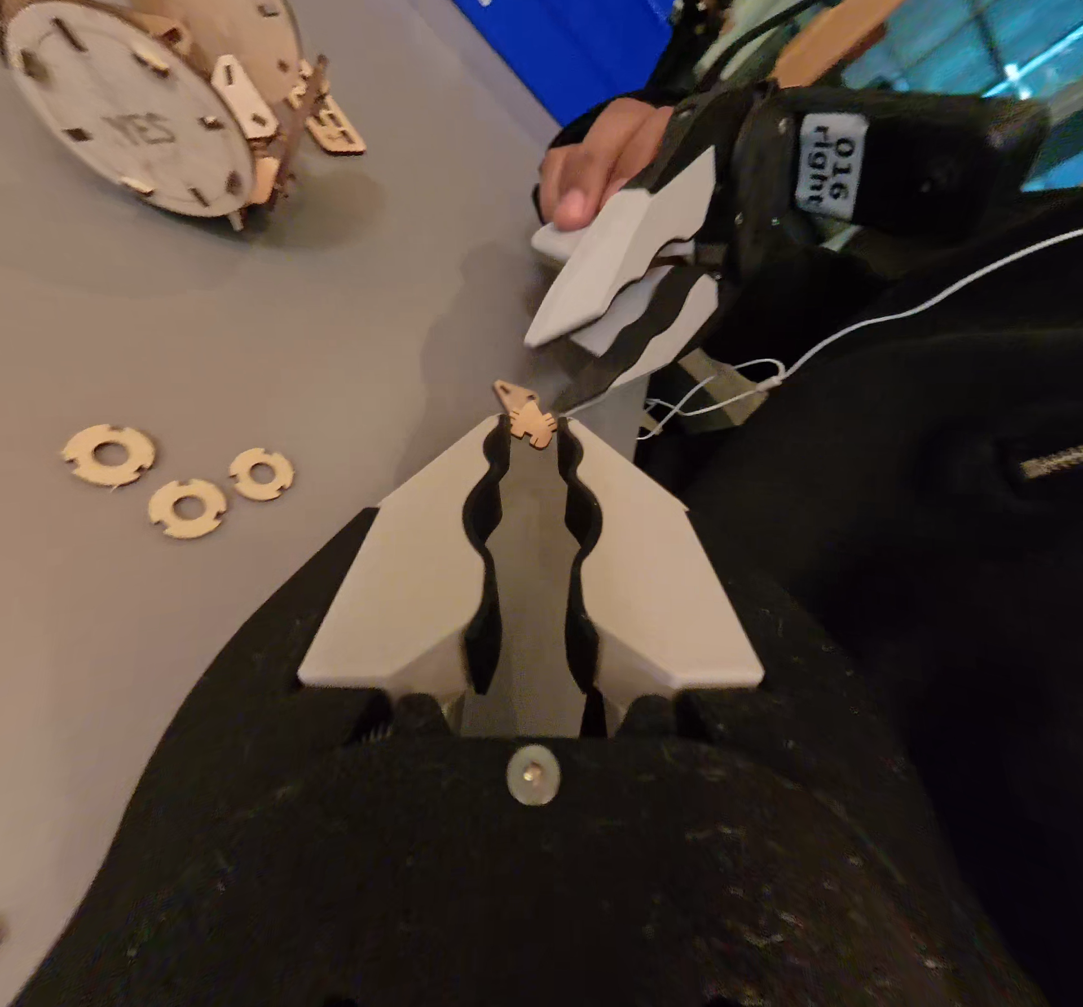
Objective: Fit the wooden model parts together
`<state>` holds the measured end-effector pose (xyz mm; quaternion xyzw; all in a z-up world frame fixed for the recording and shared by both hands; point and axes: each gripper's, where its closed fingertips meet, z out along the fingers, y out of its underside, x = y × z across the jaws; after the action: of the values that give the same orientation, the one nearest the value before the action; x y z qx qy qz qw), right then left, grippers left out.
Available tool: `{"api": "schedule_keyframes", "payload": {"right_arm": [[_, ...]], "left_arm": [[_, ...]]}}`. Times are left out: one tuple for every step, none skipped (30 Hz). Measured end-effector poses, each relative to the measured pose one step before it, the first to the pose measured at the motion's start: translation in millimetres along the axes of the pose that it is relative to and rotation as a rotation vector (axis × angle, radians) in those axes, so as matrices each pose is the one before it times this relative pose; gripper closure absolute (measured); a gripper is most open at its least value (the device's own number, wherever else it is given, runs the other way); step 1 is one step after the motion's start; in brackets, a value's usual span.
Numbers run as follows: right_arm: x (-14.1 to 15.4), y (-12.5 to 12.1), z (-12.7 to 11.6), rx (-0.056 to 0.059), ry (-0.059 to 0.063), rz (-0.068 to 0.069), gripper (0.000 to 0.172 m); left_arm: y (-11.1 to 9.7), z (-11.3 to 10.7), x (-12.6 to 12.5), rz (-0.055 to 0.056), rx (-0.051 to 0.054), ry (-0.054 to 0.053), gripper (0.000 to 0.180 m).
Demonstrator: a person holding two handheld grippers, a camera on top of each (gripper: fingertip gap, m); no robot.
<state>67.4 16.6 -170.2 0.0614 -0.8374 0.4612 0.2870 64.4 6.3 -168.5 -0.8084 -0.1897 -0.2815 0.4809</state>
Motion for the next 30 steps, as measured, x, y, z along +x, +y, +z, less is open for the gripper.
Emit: {"api": "schedule_keyframes", "payload": {"right_arm": [[-1.76, -3.75, 0.95, 0.0029, -0.0186, -0.0377, 0.148], [-1.09, -3.87, 0.58, 0.0052, -0.0158, -0.0306, 0.150], [-0.81, -3.35, 0.66, 0.0030, -0.0140, -0.0257, 0.151], [-0.12, -2.89, 0.46, 0.0026, -0.0081, -0.0246, 0.153], [0.33, -2.44, 0.43, 0.0020, -0.0030, -0.0232, 0.156], [0.11, -1.39, 0.70, -0.0023, -0.0034, -0.0189, 0.160], [-0.94, -0.05, 0.83, -0.0085, -0.0091, -0.0156, 0.165], [-0.59, 0.86, 0.92, -0.0118, -0.0053, -0.0136, 0.170], [-0.44, 1.16, 0.67, -0.0089, -0.0037, -0.0090, 0.170], [0.05, 0.68, 0.49, -0.0022, -0.0006, 0.0030, 0.170], [0.31, -0.04, 0.20, 0.0064, 0.0014, 0.0121, 0.170], [0.32, -0.30, -0.08, 0.0095, 0.0020, 0.0133, 0.170], [0.44, 0.06, 0.04, 0.0043, 0.0046, 0.0076, 0.169], [1.03, 1.50, 0.22, -0.0063, 0.0094, -0.0005, 0.166], [0.66, 2.31, 0.37, -0.0132, 0.0070, -0.0068, 0.163], [-0.57, 1.84, 0.28, -0.0111, -0.0020, -0.0077, 0.166], [-1.60, 0.75, 0.18, -0.0043, -0.0091, -0.0038, 0.170], [-0.89, 0.35, 0.03, -0.0021, -0.0051, 0.0008, 0.170], [-0.41, -0.05, -0.10, 0.0004, -0.0022, 0.0024, 0.170], [-0.83, 0.65, -0.22, -0.0027, -0.0047, 0.0037, 0.171], [0.49, 1.01, -0.11, -0.0036, 0.0030, 0.0078, 0.171], [1.12, 0.08, -0.45, 0.0042, 0.0054, 0.0123, 0.171], [1.64, -0.20, -0.83, 0.0059, 0.0066, 0.0203, 0.171], [2.59, 0.44, -0.92, 0.0042, 0.0102, 0.0282, 0.171], [3.23, 0.92, -1.18, 0.0048, 0.0130, 0.0347, 0.171], [4.03, 1.58, -1.31, 0.0056, 0.0171, 0.0433, 0.171], [4.46, 2.15, -1.08, 0.0058, 0.0181, 0.0553, 0.171], [4.00, 2.66, -0.85, 0.0066, 0.0136, 0.0694, 0.170], [3.30, 2.49, -0.63, 0.0089, 0.0068, 0.0814, 0.170], [2.78, 1.81, -0.68, 0.0132, 0.0018, 0.0871, 0.170]], "left_arm": [[-1.65, 0.06, 2.92, 0.0056, -0.0002, 0.0158, 0.166], [-0.14, 0.51, 1.48, 0.0088, -0.0090, 0.0041, 0.166], [0.67, 0.91, 1.28, 0.0089, -0.0132, 0.0025, 0.166], [0.44, 1.09, 1.67, 0.0066, -0.0096, 0.0055, 0.166], [-0.12, 1.17, 1.29, 0.0015, -0.0040, 0.0043, 0.166], [-0.23, 1.08, 1.48, 0.0010, -0.0003, 0.0083, 0.166], [-0.33, 0.83, 1.33, -0.0009, 0.0007, 0.0075, 0.166], [0.05, 0.67, -0.54, -0.0008, -0.0018, -0.0038, 0.166], [0.93, 0.53, -0.88, 0.0057, -0.0077, -0.0092, 0.166], [0.38, 0.04, -0.95, 0.0052, -0.0035, -0.0093, 0.166], [-0.37, -0.36, -0.03, 0.0014, 0.0005, -0.0012, 0.166], [-0.14, -0.29, 0.35, -0.0013, 0.0002, 0.0041, 0.166], [0.00, -0.21, 0.24, -0.0026, -0.0006, 0.0041, 0.166], [0.12, 0.22, 1.39, -0.0016, -0.0004, 0.0121, 0.166], [-0.10, 0.58, 2.21, -0.0053, 0.0013, 0.0170, 0.166], [0.04, 0.84, 0.95, -0.0055, 0.0010, 0.0084, 0.166], [0.20, 0.92, -0.02, -0.0011, -0.0008, 0.0002, 0.166], [0.22, 0.46, -0.10, 0.0011, -0.0017, -0.0002, 0.166], [-0.16, 0.09, 0.29, -0.0013, 0.0006, 0.0040, 0.167], [-1.08, -0.40, 0.93, -0.0030, 0.0070, 0.0082, 0.170], [-1.46, -0.67, 1.36, -0.0004, 0.0097, 0.0111, 0.175], [-1.38, -0.64, 0.81, -0.0047, 0.0105, 0.0078, 0.177], [-1.01, -0.89, -1.46, -0.0048, 0.0082, -0.0076, 0.173], [-0.55, -1.33, -3.01, -0.0042, 0.0059, -0.0174, 0.165], [-0.64, -2.01, -3.33, -0.0015, 0.0085, -0.0202, 0.158], [-1.38, -2.87, -3.30, -0.0007, 0.0161, -0.0176, 0.155], [-1.87, -3.22, -4.12, -0.0032, 0.0224, -0.0192, 0.154], [-1.74, -3.50, -7.00, -0.0044, 0.0231, -0.0356, 0.154], [-0.71, -3.05, -11.06, 0.0003, 0.0170, -0.0628, 0.152], [0.78, -2.27, -13.73, 0.0136, 0.0051, -0.0859, 0.150]]}}
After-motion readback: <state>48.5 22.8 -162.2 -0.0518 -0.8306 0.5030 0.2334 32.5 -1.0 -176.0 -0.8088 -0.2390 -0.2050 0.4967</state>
